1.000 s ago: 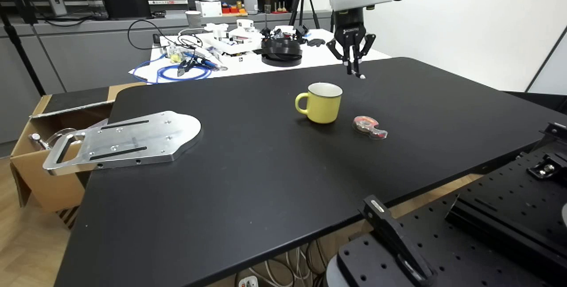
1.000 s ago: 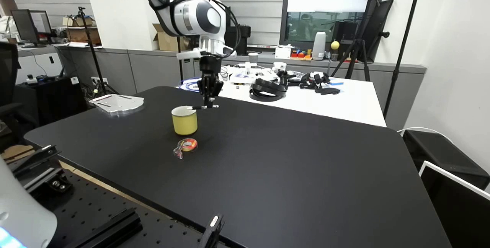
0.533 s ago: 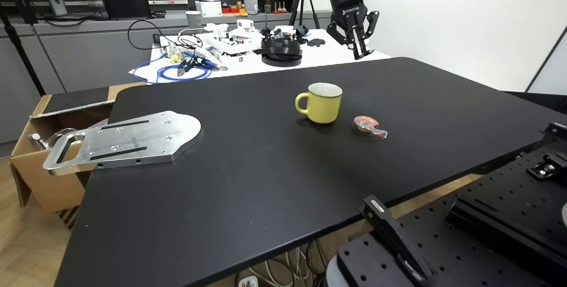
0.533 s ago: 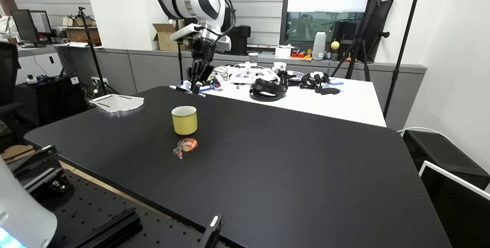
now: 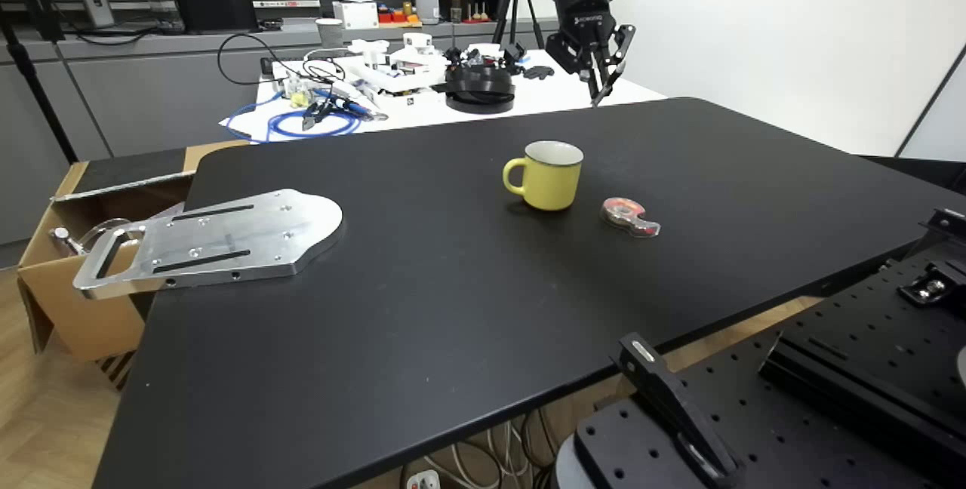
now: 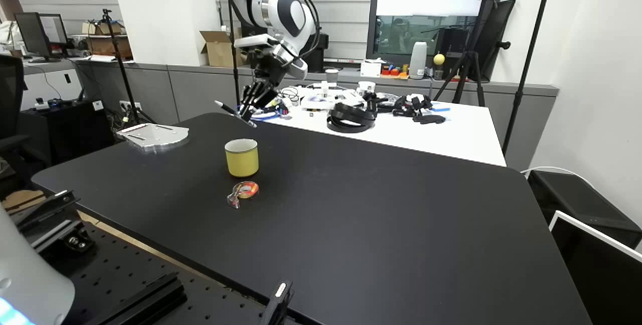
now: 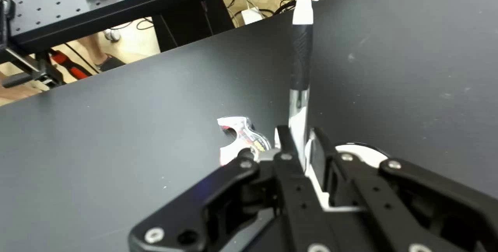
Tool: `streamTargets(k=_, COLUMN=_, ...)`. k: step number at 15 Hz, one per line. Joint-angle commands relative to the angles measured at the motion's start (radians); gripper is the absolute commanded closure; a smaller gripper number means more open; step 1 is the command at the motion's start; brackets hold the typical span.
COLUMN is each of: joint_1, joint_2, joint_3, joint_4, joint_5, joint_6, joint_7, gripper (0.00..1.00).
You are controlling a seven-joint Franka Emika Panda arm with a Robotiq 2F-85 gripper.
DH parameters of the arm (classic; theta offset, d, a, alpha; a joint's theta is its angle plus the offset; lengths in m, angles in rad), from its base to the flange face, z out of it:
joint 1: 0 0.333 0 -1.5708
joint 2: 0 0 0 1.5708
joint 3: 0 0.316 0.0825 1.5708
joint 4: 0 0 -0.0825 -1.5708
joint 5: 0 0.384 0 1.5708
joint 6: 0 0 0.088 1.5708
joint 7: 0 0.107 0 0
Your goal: Put the pen in the mug
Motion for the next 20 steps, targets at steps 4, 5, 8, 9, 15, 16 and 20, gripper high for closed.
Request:
streamTargets(k=4, joint_1=-0.050, joint_2=0.163, joint_3=0.052, joint_4=0.215, joint_5=0.143, joint_6=-0.059, joint_7=-0.038, gripper=0.96)
streamTargets(k=5, joint_1=-0.053, joint_2=0.181, joint_3=0.056, joint_4=0.235, joint_5=0.159, joint_6=-0.065, joint_7=-0.035, gripper=0.96)
streamTargets(k=8, joint_1=-0.070, joint_2=0.229, joint_3=0.066, joint_4=0.286, joint_5=0.211, joint_6=-0.085, joint_7=-0.029, gripper=0.96)
streamTargets(k=9, joint_1=-0.075, joint_2=0.244, joint_3=0.068, joint_4=0.301, joint_5=0.225, joint_6=-0.092, joint_7=-0.026, gripper=0.96)
streamTargets(k=15, joint_1=-0.106, joint_2=0.315, joint_3=0.072, joint_4=0.373, joint_5=0.276, joint_6=-0.136, joint_7=-0.012, gripper=0.96)
streamTargets(k=16, joint_1=-0.111, joint_2=0.325, joint_3=0.072, joint_4=0.384, joint_5=0.282, joint_6=-0.146, joint_7=-0.010, gripper=0.96)
streamTargets(k=20, joint_1=-0.128, joint_2=0.367, joint_3=0.071, joint_4=0.426, joint_5=0.296, joint_6=-0.179, joint_7=-0.002, gripper=0.96)
